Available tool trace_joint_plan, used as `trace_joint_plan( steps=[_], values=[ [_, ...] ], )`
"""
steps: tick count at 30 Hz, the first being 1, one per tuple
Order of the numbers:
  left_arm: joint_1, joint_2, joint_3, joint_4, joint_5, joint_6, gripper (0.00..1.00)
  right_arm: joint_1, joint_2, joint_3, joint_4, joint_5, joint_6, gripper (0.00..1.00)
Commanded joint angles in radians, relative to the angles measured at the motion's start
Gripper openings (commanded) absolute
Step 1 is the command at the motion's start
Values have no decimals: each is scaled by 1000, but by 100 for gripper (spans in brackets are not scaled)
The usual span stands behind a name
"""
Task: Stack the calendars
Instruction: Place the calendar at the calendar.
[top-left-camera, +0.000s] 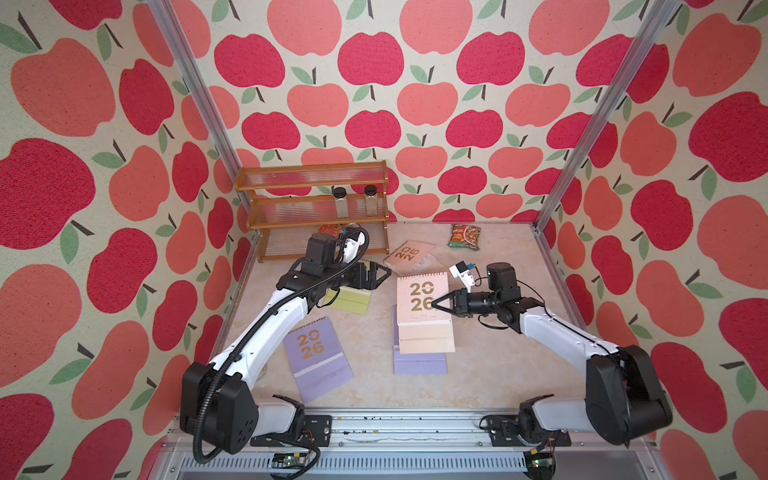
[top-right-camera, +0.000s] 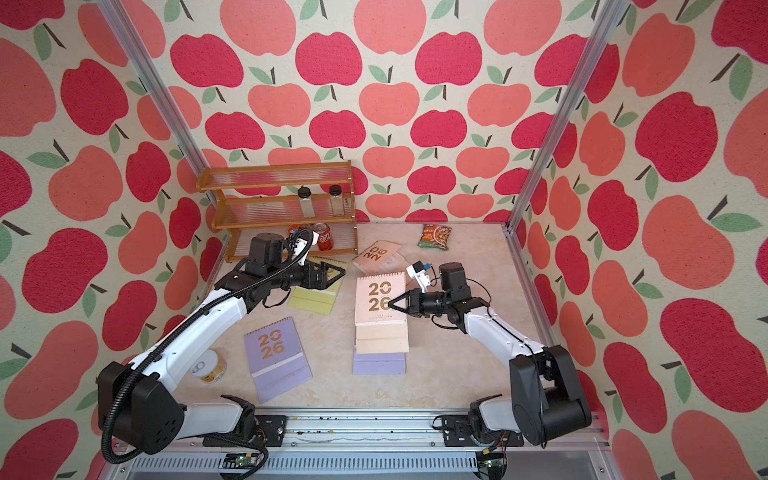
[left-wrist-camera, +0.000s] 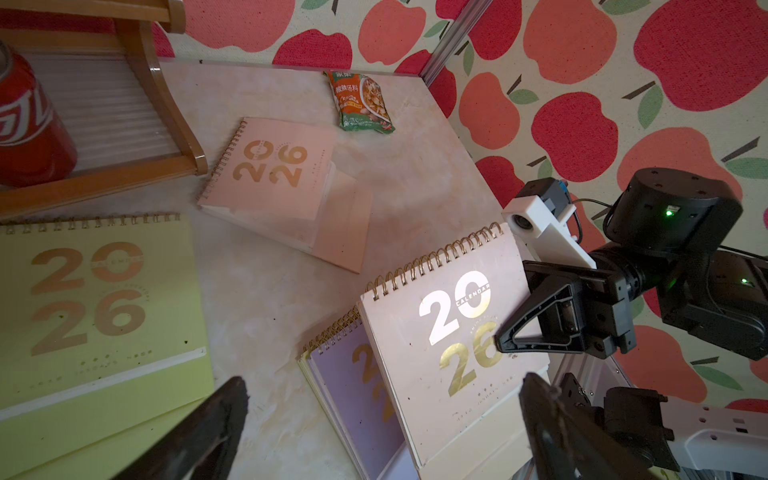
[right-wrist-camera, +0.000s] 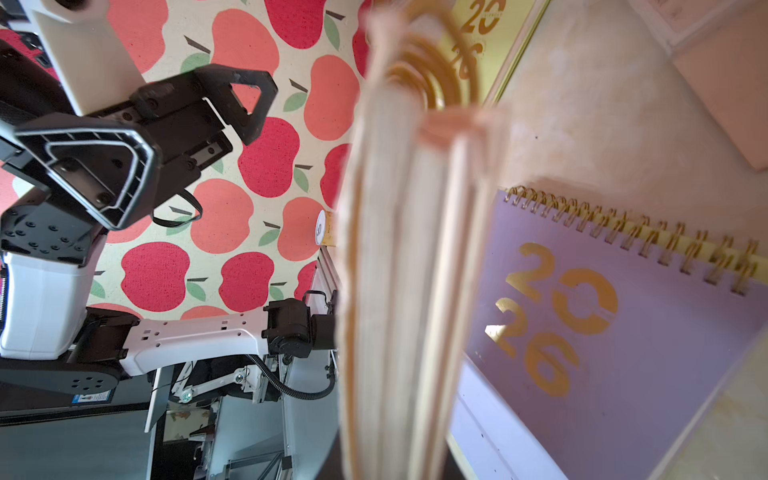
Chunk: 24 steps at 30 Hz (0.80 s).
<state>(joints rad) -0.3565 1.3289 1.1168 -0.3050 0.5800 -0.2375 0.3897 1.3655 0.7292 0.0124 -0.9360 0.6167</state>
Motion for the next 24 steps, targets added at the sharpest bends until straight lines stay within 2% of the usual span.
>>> trace_joint_plan(
  steps=[1,13,24],
  values=[
    [5,-5,-7,-9,-26,30,99,25,17,-27,22,-27,-20,0],
    [15,-13,-25,-8,-5,32,99,44,78,-127,196,14,60,0],
    [14,4,-26,-3,18,26,99,46,129,-161,274,4,95,0]
  ],
)
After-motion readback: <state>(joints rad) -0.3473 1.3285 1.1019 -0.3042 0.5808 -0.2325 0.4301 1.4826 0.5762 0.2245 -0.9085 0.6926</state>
